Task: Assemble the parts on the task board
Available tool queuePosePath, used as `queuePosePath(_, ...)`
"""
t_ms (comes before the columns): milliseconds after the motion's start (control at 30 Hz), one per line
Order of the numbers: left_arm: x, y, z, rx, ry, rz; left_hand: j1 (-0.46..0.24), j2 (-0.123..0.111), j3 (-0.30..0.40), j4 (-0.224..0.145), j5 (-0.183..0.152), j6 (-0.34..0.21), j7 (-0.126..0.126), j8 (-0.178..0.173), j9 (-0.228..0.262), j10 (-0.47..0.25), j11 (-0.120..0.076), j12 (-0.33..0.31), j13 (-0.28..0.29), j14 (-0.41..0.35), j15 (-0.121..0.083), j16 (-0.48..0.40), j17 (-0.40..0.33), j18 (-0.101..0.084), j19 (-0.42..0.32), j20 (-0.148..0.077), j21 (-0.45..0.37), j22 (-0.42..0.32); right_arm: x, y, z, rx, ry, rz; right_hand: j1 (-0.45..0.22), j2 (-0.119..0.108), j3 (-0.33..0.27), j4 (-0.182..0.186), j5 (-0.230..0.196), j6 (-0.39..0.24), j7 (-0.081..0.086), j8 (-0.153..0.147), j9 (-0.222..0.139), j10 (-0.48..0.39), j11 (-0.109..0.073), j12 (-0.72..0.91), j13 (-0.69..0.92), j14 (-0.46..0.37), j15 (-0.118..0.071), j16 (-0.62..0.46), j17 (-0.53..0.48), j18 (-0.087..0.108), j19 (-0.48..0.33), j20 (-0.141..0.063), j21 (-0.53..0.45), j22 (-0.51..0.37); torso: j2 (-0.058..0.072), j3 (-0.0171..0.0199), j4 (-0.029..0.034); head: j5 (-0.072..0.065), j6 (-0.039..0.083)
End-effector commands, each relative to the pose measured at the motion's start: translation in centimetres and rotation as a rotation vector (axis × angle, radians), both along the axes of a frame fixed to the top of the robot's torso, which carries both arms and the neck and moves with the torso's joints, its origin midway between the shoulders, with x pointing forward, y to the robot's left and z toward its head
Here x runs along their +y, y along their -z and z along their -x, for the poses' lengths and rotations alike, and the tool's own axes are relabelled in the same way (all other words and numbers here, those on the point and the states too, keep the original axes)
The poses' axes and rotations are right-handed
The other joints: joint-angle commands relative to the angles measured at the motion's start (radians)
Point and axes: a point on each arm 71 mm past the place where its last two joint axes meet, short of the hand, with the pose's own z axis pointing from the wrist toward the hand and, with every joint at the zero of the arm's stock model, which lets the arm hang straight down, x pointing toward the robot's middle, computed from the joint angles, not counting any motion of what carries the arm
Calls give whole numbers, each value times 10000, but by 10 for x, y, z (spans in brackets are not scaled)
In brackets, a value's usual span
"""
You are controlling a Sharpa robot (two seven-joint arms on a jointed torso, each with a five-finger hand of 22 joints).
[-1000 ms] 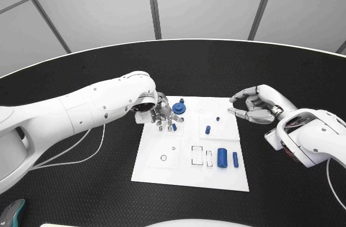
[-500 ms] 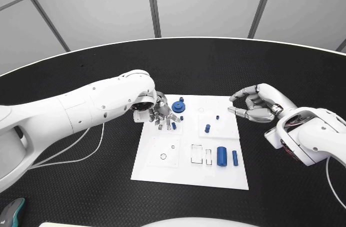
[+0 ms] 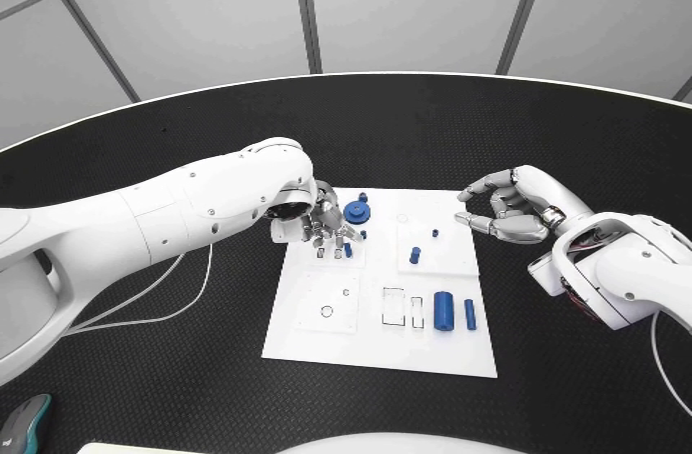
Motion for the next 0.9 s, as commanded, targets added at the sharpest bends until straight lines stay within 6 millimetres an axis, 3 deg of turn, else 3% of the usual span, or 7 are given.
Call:
queuePosePath(33, 0, 0, 0, 27, 34, -14, 104, 8, 55, -12, 5, -77, -14, 32, 14, -67, -30, -57, -10, 33, -4, -57, 21, -113, 68, -6, 42, 6, 0, 0, 0, 12, -2, 6, -8, 13, 14, 48, 42, 27, -4, 64, 12, -5, -74, 49, 1035, 814, -81, -41, 1688, -150, 1070, -73, 26, 2631, -3, 12, -7, 8, -19)
queuePosePath(900, -4, 2, 1, 319, 304, -214, 526, 47, 211, -27, 14, -96, -21, 15, 63, -59, -36, -30, -30, 46, -7, -99, 63, -121, 82, -2, 73, 63, 1, 1, -1, 71, -32, 34, 40, 24, 44, 48, 113, 24, -5, 75, 11, 9, -77, 64, 1046, 820, -87, -32, 1710, -150, 1070, -80, 26, 2631, 0, 14, 0, 18, -108)
